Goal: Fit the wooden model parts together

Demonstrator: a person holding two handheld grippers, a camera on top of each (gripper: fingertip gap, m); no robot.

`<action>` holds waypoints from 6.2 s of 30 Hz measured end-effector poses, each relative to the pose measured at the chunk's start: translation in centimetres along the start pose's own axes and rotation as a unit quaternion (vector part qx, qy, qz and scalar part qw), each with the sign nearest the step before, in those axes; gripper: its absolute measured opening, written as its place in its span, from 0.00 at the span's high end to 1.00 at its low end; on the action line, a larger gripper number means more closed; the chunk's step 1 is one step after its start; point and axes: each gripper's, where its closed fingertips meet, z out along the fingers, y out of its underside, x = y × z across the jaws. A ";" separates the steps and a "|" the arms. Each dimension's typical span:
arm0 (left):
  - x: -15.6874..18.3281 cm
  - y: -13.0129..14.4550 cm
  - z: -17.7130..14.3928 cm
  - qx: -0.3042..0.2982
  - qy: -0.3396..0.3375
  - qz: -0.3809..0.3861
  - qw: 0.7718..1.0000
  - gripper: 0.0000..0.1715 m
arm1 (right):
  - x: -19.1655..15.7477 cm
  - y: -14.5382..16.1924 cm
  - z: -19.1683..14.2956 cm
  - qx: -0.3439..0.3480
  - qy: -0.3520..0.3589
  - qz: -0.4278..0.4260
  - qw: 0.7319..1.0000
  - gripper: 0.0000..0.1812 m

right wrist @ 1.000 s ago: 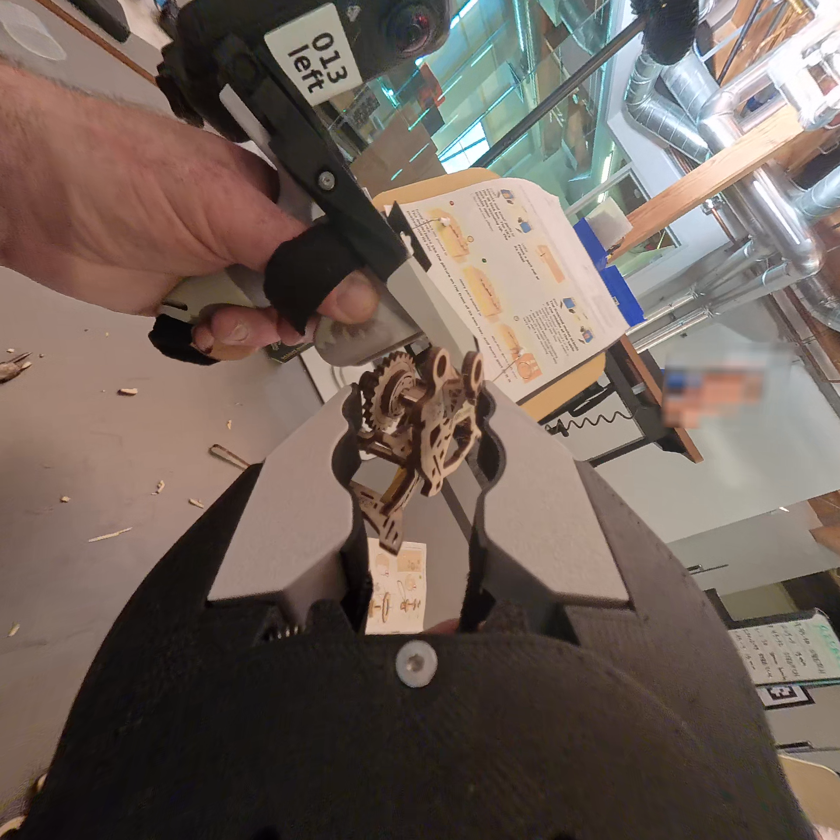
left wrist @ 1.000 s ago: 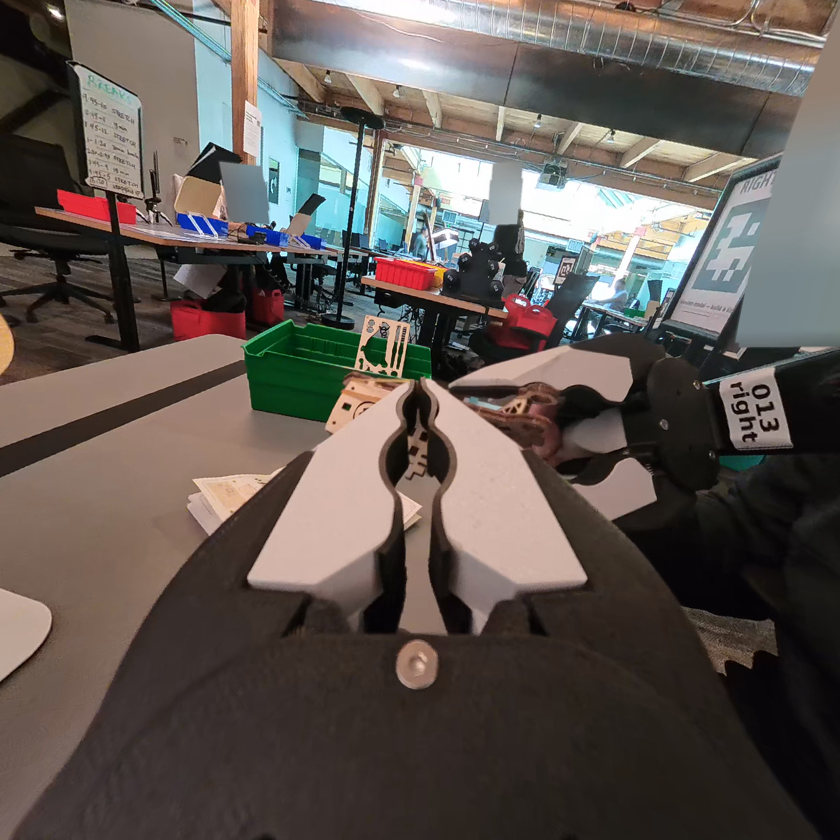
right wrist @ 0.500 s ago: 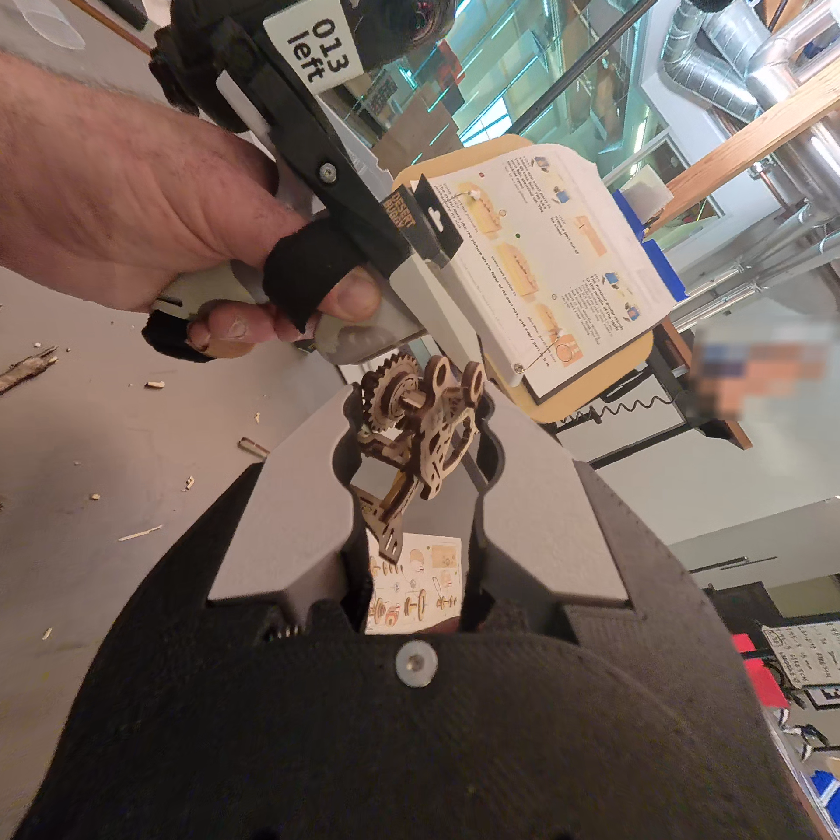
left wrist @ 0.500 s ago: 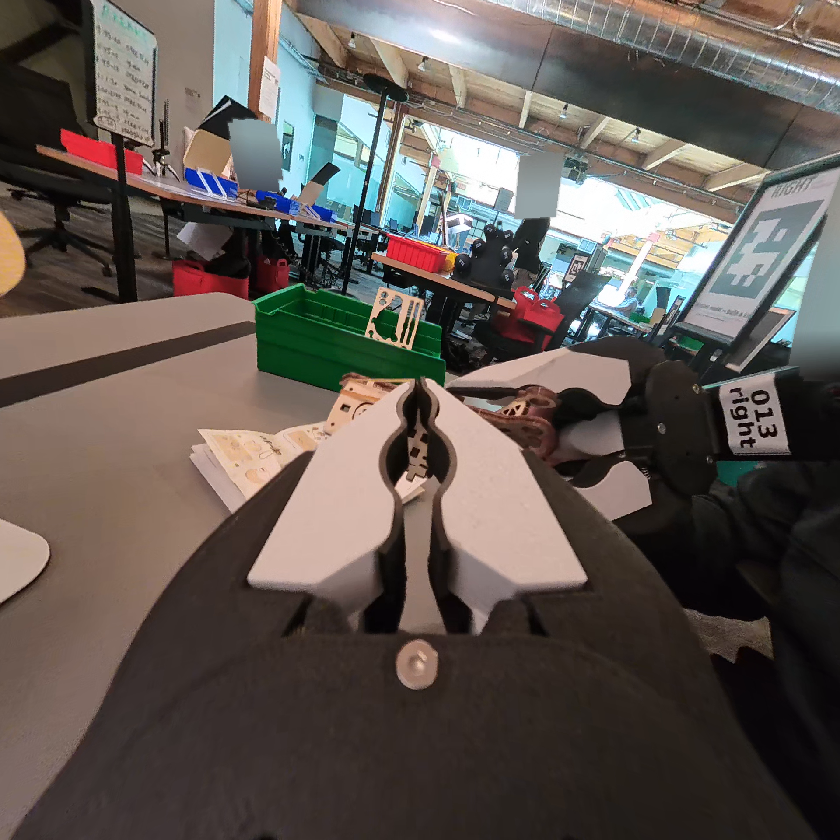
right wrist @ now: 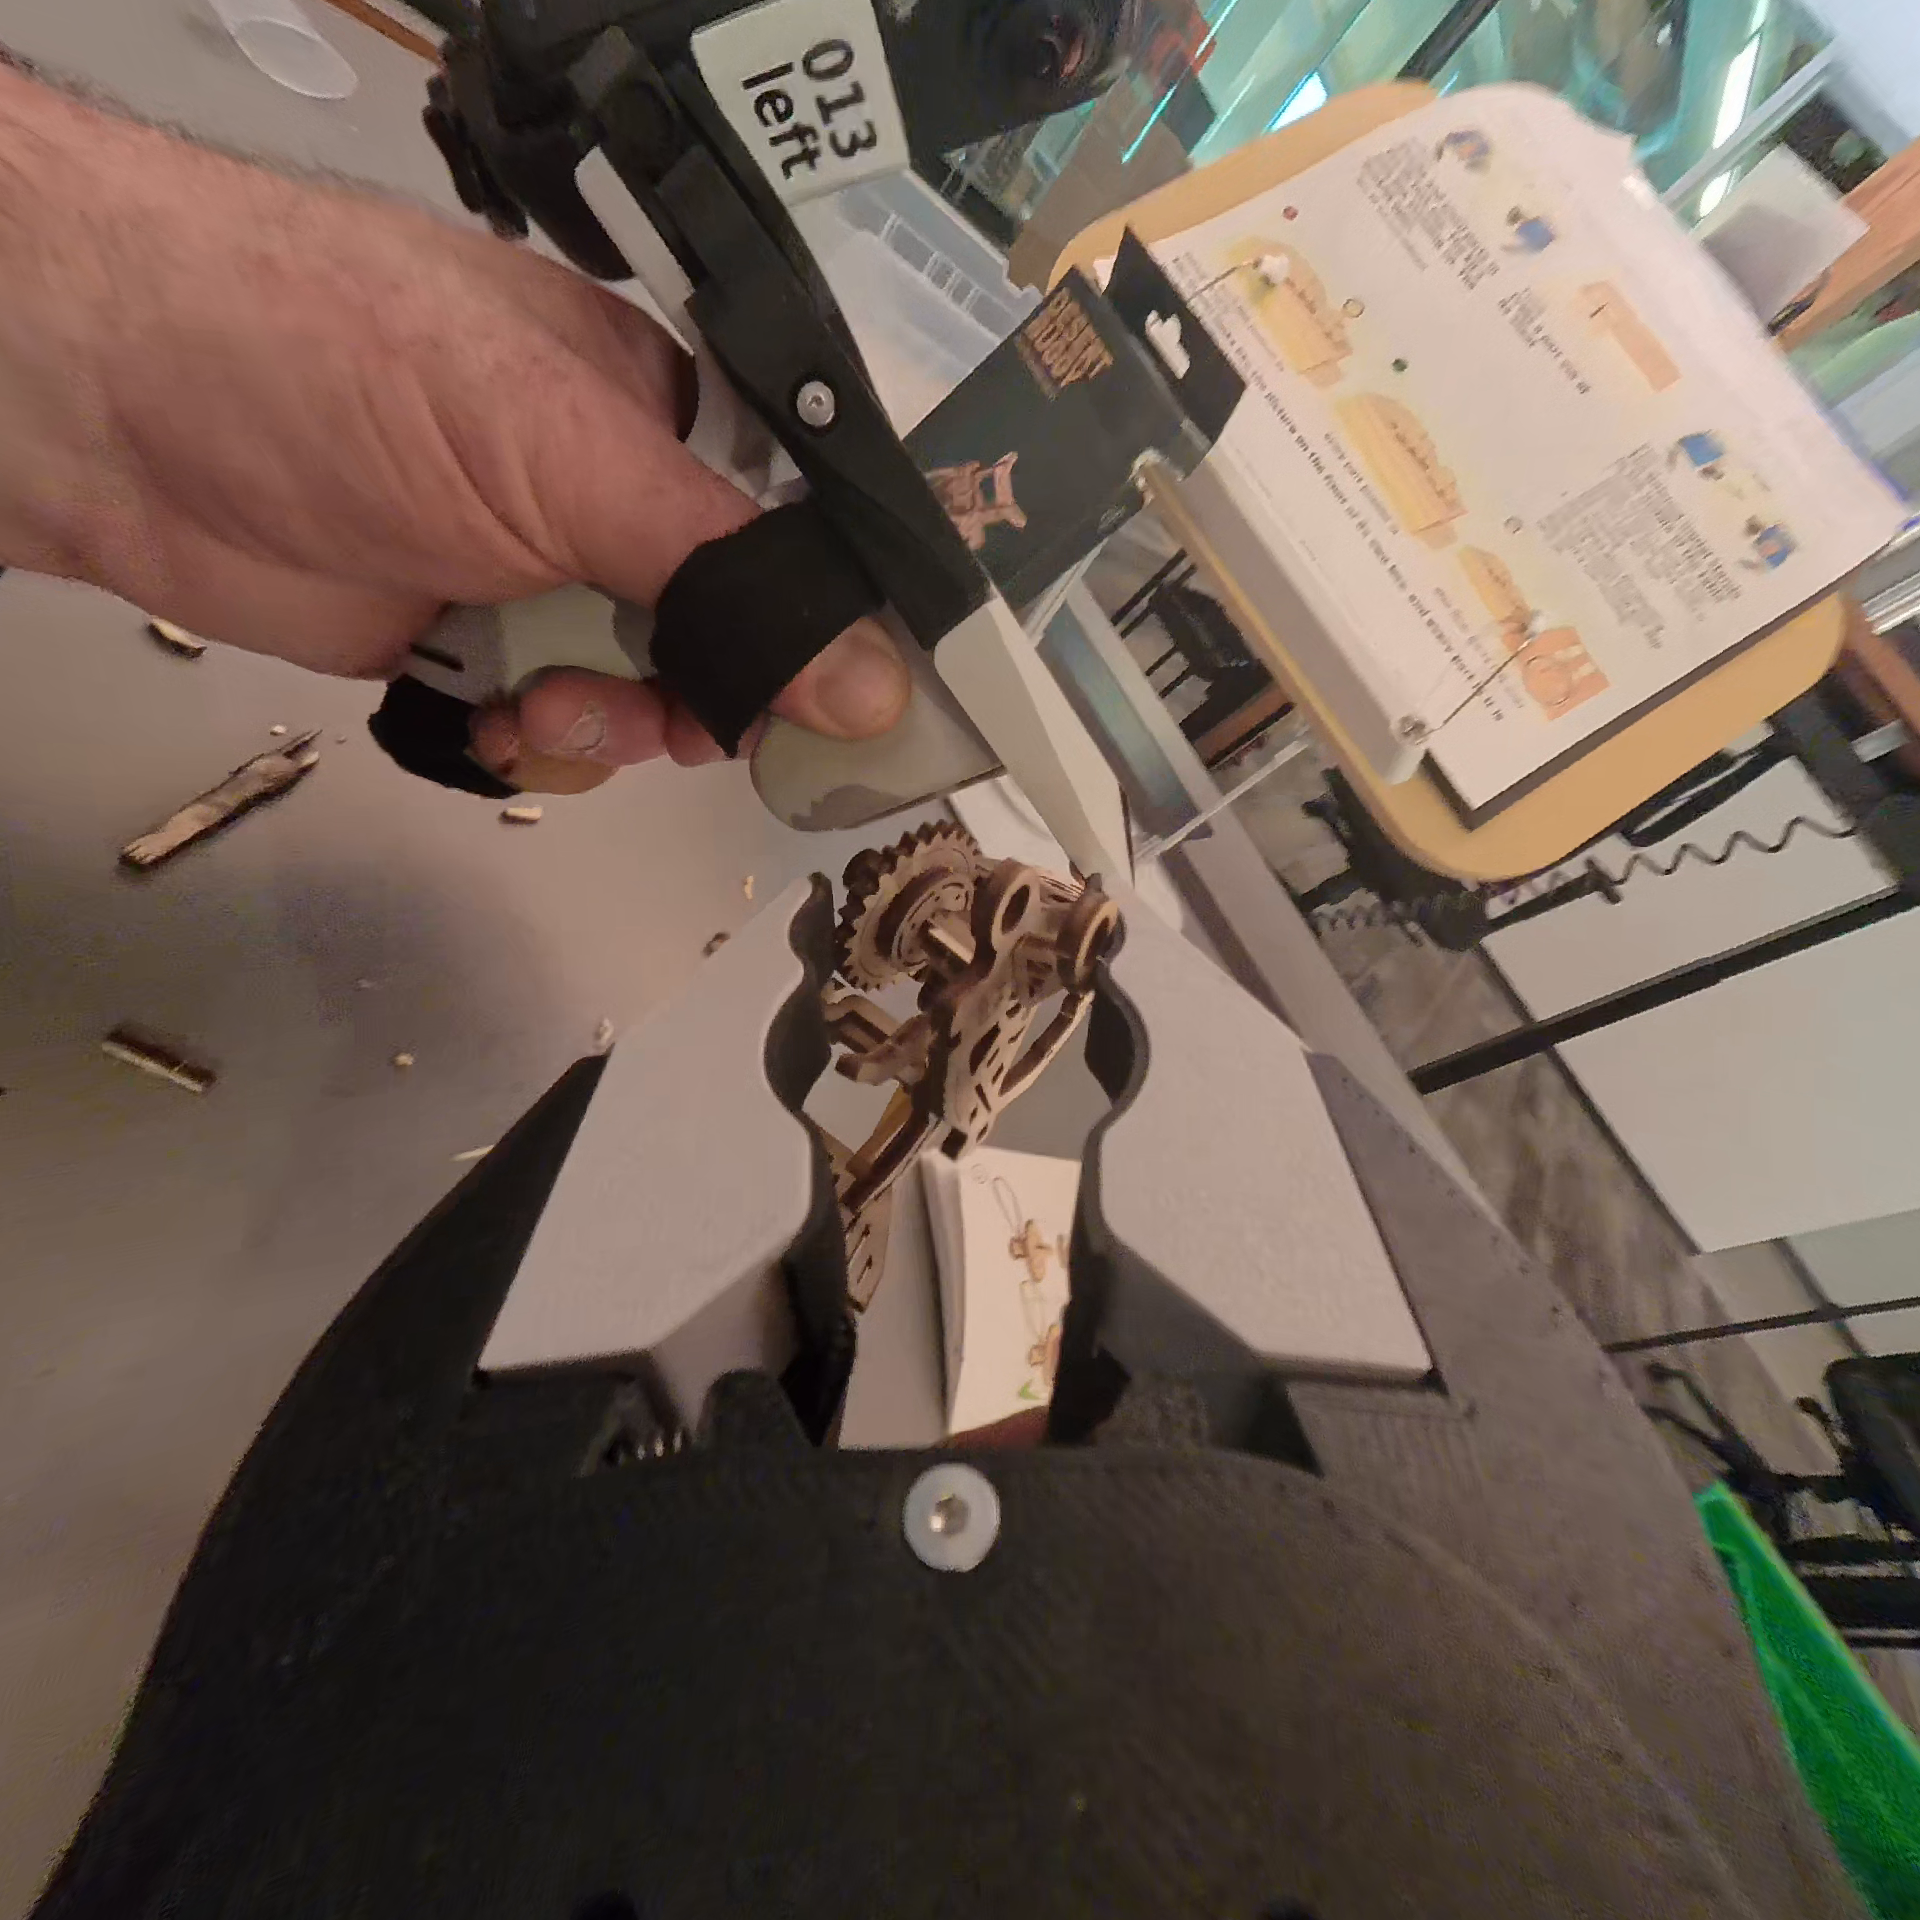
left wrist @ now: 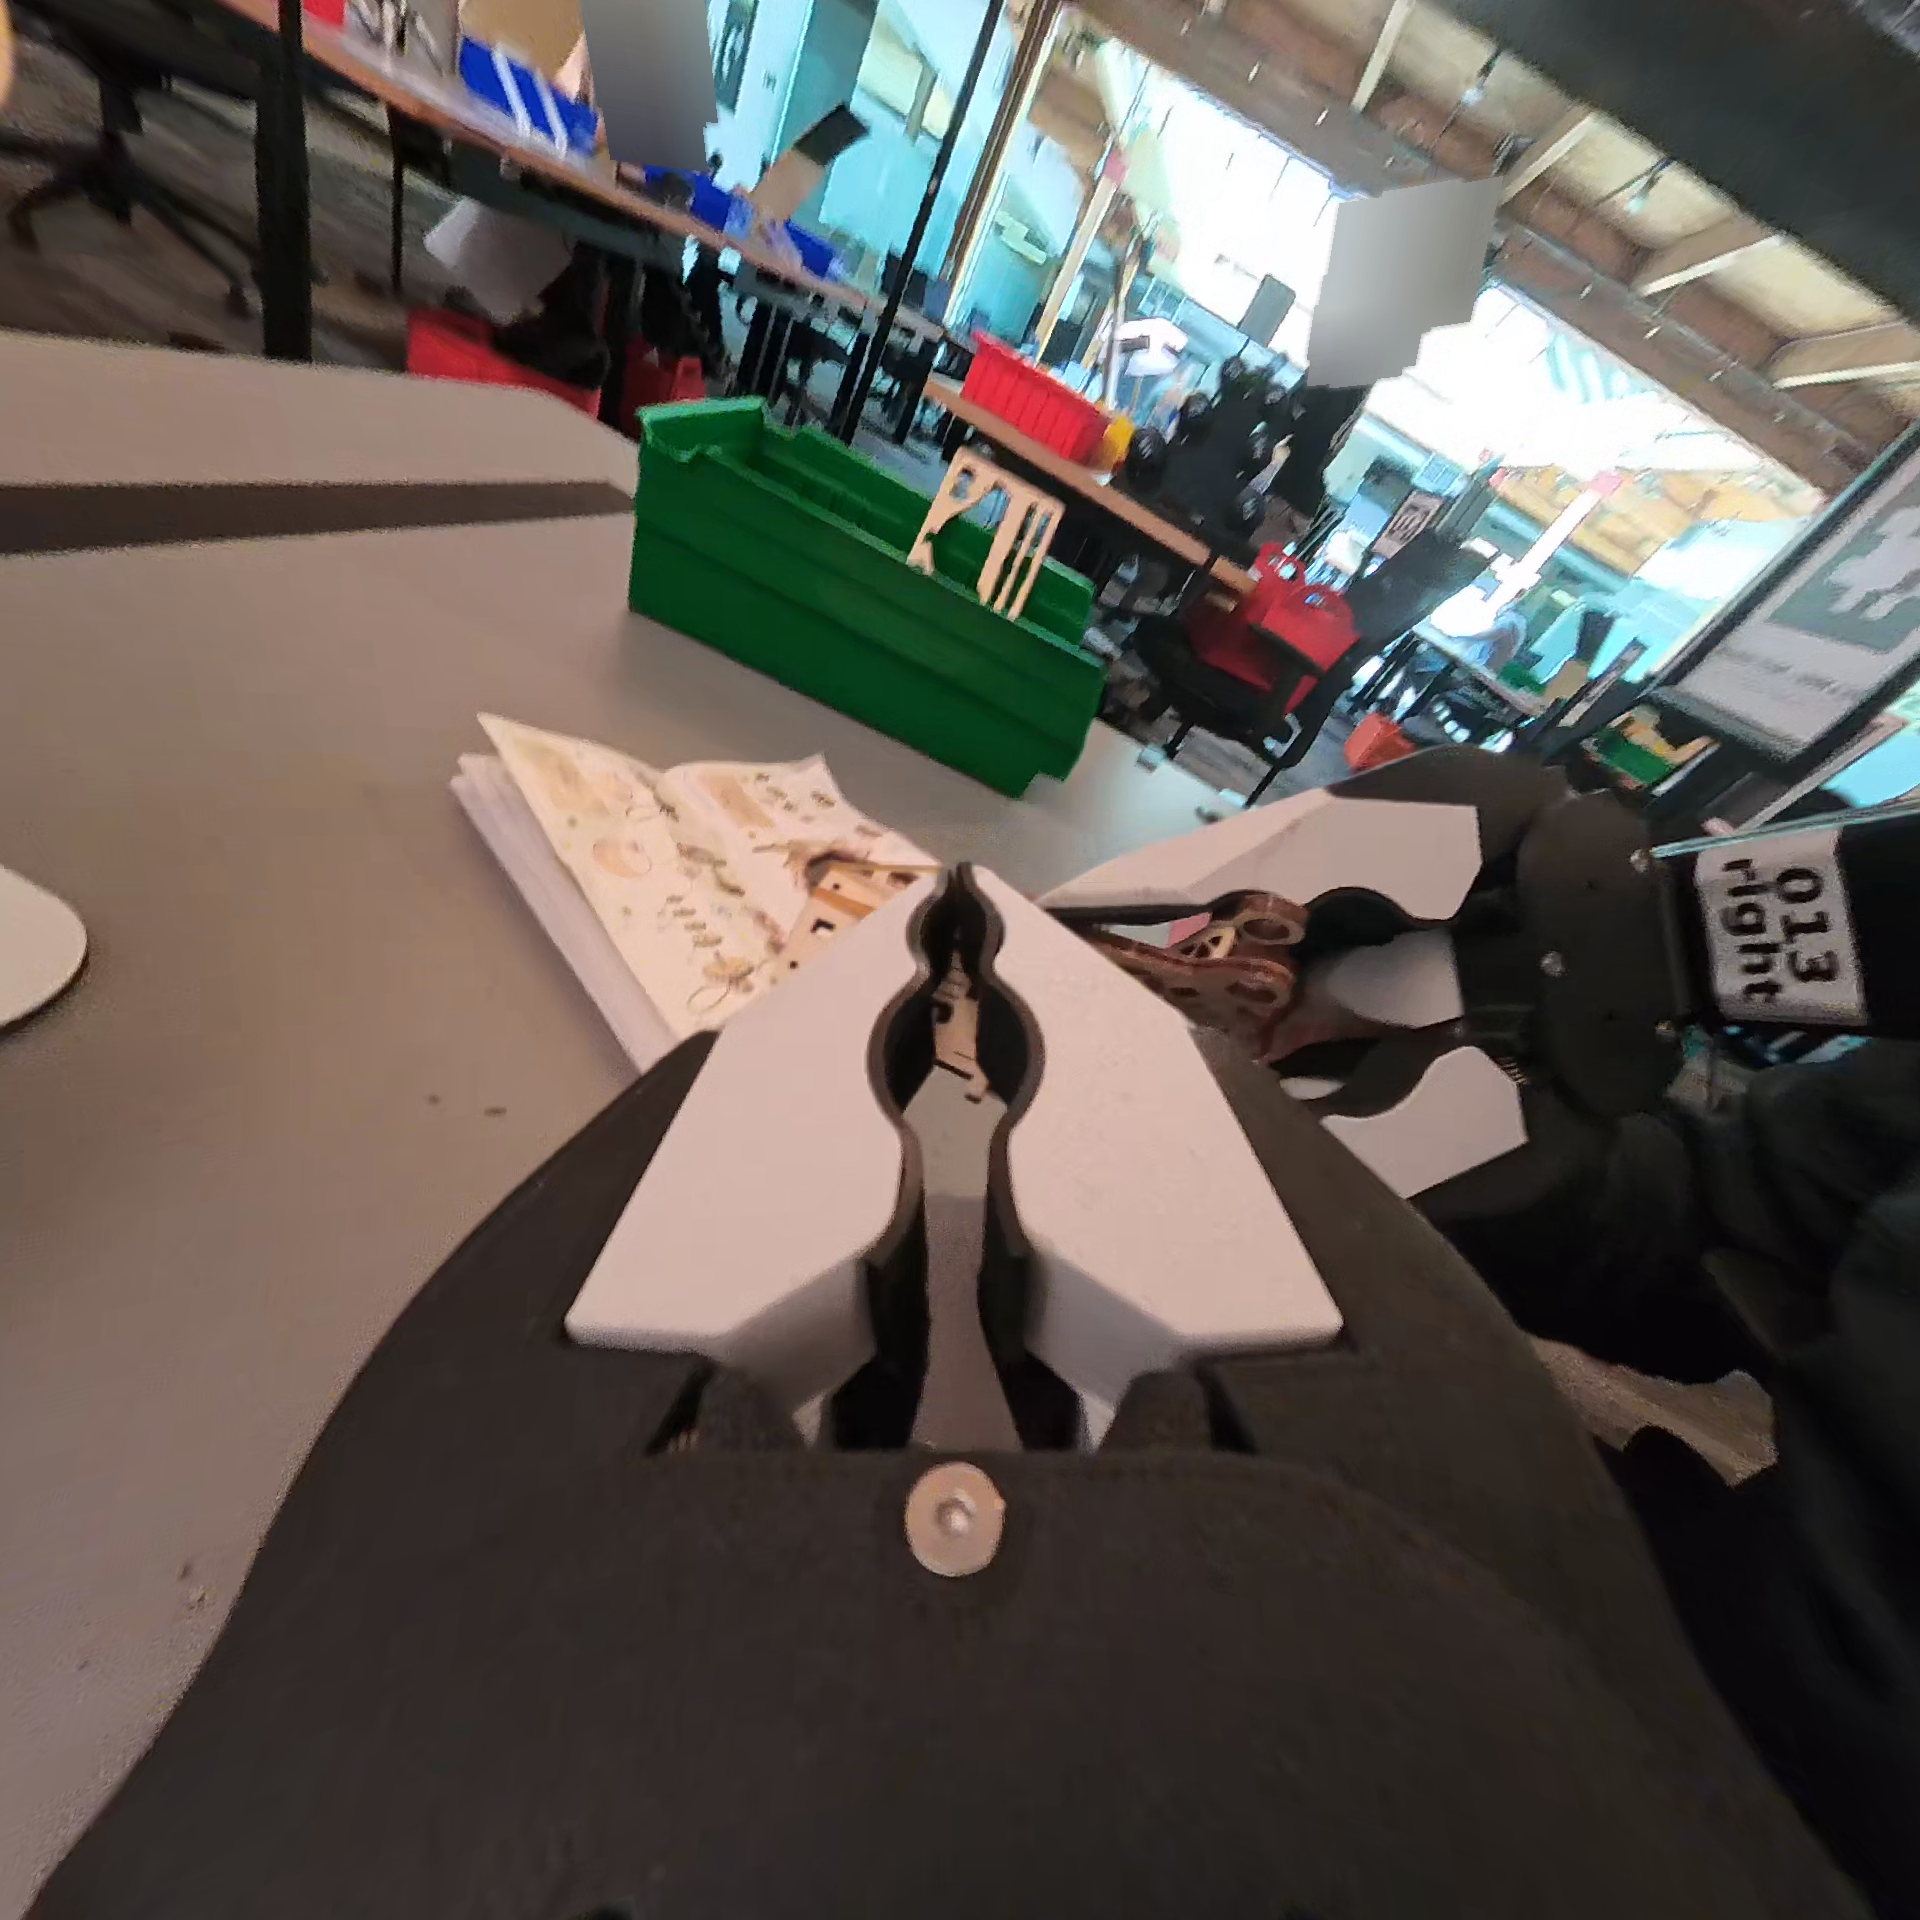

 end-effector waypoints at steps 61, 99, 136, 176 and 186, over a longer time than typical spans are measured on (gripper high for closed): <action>-2.4 11.7 2.9 -0.259 -0.126 0.192 0.938 1.00 | -7.5 9.1 -3.4 -0.045 -0.257 0.039 0.965 0.61; -0.9 11.7 3.1 -0.264 -0.084 0.174 0.945 1.00 | -7.4 10.2 -3.7 -0.041 -0.318 0.027 0.947 0.65; 4.4 10.7 -0.1 -0.260 -0.086 0.238 0.932 1.00 | -7.2 9.6 -1.6 -0.077 -0.289 0.075 0.951 0.64; 5.4 13.4 -0.2 -0.305 -0.214 0.459 0.807 1.00 | -7.3 9.5 -1.2 -0.088 -0.278 0.092 0.952 0.64; 5.0 13.8 -0.2 -0.299 -0.217 0.466 0.804 1.00 | -7.3 9.4 -1.1 -0.085 -0.275 0.095 0.953 0.64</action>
